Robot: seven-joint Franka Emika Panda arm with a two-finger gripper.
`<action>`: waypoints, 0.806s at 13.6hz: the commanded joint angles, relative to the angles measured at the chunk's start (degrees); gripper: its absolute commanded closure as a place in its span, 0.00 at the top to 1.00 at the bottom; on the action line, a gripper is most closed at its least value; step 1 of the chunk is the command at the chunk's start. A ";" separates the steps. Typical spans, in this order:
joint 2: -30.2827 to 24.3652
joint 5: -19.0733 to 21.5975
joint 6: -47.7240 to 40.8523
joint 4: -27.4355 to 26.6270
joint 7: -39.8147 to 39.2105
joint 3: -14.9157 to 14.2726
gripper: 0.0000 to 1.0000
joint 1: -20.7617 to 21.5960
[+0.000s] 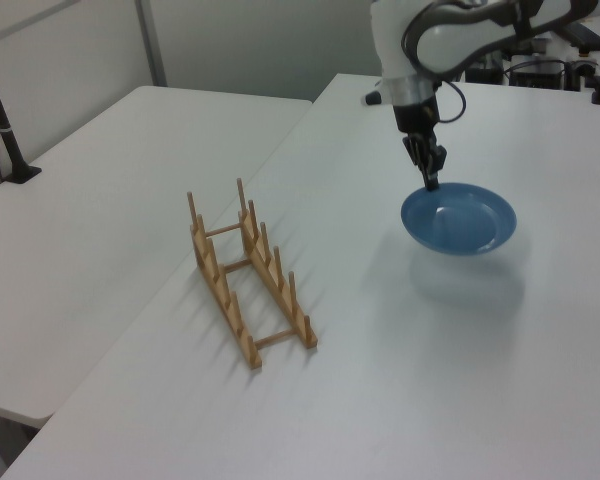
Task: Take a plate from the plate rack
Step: 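Carry the plate away from the rack and lower it flat onto the table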
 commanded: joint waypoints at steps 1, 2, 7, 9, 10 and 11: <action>-0.29 -0.32 6.67 -5.37 -3.89 0.12 0.00 0.11; 1.02 -0.32 8.51 -5.46 -3.98 0.03 0.00 0.20; 3.58 -0.32 10.73 -5.20 -2.75 0.03 0.51 0.20; 2.62 -0.15 9.85 -4.07 0.56 0.03 0.96 0.03; 1.83 -0.24 9.15 -3.45 3.46 0.03 1.00 0.03; 0.78 -0.24 8.10 -2.83 6.01 -0.06 1.00 0.03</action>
